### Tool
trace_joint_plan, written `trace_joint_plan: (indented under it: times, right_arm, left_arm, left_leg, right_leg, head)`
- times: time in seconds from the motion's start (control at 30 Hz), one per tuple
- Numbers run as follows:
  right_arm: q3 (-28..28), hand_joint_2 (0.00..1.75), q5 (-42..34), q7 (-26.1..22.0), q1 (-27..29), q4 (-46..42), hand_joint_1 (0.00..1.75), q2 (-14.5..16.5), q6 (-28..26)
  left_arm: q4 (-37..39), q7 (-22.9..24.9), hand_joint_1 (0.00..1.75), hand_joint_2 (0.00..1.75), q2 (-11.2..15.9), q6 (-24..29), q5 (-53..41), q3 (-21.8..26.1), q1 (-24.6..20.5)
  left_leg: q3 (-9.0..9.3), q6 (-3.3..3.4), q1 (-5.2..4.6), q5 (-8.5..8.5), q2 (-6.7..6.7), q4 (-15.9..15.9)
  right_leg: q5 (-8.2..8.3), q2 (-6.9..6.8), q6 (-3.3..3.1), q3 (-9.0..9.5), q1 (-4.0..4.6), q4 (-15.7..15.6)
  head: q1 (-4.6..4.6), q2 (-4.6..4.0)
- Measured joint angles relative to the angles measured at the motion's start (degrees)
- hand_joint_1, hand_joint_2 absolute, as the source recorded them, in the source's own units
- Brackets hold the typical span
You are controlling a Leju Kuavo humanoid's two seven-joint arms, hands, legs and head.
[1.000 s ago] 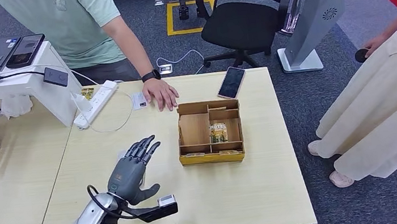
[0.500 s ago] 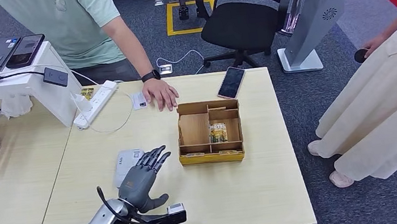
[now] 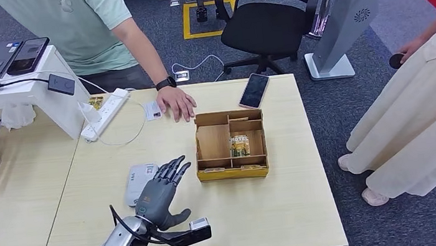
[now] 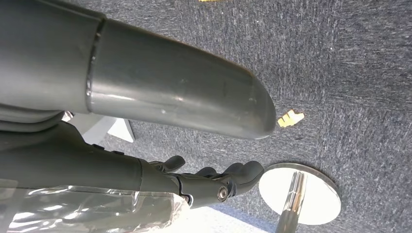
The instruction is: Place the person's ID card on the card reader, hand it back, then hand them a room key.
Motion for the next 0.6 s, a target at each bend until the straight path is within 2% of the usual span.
trace_joint_plan:
  times: [0.3,0.6]
  right_arm:
    - [0.02,0.00,0.07,0.29,0.02,0.00,0.00,0.00,0.00]
    - [0.04,0.00,0.15,0.44,0.03,0.00,0.00,0.00,0.01]
  left_arm:
    - [1.33,0.09,0.00,1.75,-2.85,1.03,1.05,-0.08,-1.77]
    - [1.30,-1.32,0.00,1.75,-3.75,1.19,1.99,-0.91,-2.59]
  left_leg:
    - [0.00,0.00,0.01,0.00,0.00,0.00]
    - [0.00,0.00,0.01,0.00,0.00,0.00]
  right_leg:
    - [0.00,0.01,0.00,0.00,0.00,0.00]
    - [0.00,0.00,0.00,0.00,0.00,0.00]
  head:
    - [0.00,0.00]
    - [0.00,0.00]
